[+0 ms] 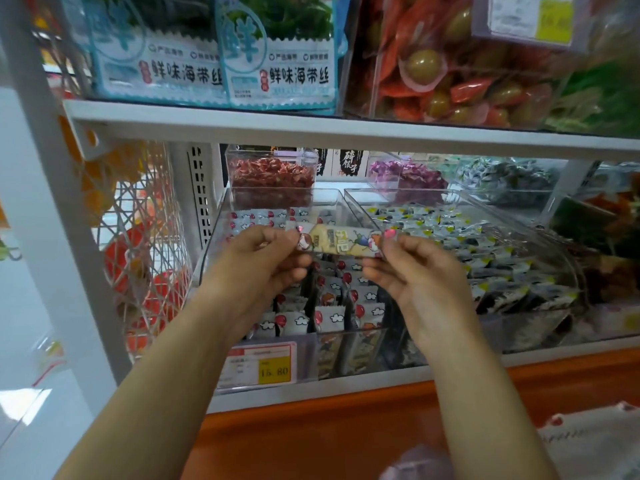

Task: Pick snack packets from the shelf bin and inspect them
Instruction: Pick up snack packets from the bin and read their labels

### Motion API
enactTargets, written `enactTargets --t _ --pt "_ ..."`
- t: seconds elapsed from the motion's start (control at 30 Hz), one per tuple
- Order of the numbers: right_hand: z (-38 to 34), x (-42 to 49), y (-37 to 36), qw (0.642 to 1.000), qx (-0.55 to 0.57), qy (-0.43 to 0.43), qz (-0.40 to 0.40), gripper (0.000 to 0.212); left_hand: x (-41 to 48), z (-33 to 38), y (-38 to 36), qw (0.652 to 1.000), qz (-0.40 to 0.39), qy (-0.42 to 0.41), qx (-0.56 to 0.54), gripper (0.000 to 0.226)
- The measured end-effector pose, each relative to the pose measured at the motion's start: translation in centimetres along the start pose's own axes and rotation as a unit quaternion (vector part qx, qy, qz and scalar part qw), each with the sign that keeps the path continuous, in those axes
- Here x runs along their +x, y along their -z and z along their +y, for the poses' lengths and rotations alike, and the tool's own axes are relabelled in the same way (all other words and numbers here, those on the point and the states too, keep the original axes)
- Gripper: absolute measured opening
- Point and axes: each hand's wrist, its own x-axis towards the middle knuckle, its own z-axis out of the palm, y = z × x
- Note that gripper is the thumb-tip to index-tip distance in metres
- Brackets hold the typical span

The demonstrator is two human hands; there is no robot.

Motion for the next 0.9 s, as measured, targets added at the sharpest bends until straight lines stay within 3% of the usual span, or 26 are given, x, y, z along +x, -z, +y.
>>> enactTargets --t 0.17,0.37,0.47,0.63,0.77,0.9 --pt "0.4 0.0 0.3 1.0 0.016 0.002 0.0 0.015 0.0 0.2 0.1 0.995 -0.011 0.027 -0.093 0.016" --pt "0.4 0.0 0.2 0.999 -0.015 0.035 0.012 0.02 -0.3 0.6 0.2 0.994 -0.053 0.049 -0.088 0.012" --pt "0.4 -0.3 -0.1 0.999 0.008 0.04 -0.002 0.015 -0.5 0.8 0.2 0.997 -0.064 0.025 -0.037 0.022" --pt "0.7 -0.8 -0.5 0.988 -0.13 0.084 0.0 0.005 -0.7 0.9 0.2 0.998 -0.058 0.004 0.008 0.023" --pt "0.4 -0.8 -0.7 0.984 -0.161 0.083 0.002 0.009 -0.9 1.4 0.5 0.995 -0.093 -0.008 0.034 0.048" --pt "0.4 -0.7 -0.9 0.98 -0.176 0.091 0.009 0.006 -1.4 1.6 0.8 0.985 -0.131 -0.022 0.112 0.045"
